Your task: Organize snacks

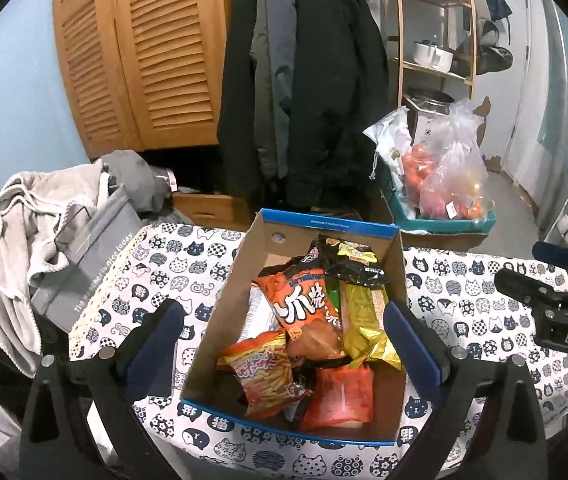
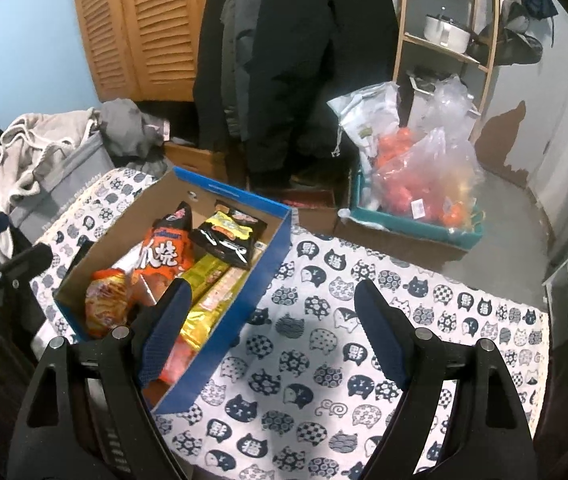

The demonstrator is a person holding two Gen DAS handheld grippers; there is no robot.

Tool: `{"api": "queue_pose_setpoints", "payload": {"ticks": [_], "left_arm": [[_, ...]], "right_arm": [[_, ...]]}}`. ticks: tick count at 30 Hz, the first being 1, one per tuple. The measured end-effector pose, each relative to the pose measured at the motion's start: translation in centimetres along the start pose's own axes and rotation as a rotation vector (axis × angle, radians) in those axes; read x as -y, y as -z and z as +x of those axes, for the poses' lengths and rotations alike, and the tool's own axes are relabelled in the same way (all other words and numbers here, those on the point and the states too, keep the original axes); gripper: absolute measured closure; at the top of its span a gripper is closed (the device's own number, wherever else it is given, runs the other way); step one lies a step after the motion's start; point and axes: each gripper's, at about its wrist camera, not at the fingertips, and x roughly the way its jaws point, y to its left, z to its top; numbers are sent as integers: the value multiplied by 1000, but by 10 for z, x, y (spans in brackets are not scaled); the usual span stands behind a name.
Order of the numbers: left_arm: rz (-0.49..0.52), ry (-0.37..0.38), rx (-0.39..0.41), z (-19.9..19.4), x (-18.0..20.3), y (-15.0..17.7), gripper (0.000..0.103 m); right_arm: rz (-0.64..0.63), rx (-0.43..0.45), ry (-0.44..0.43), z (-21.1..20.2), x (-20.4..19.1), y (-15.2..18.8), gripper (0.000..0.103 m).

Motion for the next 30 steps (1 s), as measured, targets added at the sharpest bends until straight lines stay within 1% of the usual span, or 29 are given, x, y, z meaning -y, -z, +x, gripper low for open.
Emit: {"api": "queue_pose_setpoints", "payload": {"ticks": [9, 16, 30], "left_arm": [[6, 2, -7, 1, 5, -2, 2], [16, 3, -45, 8, 10, -1, 2], [23, -19, -44, 10, 11, -1, 2]], "right_arm": [[6, -18, 6, 6, 11, 13, 20], [18, -24, -1, 6, 18, 14, 20], [22, -27, 3, 7, 19, 15, 20]]}}
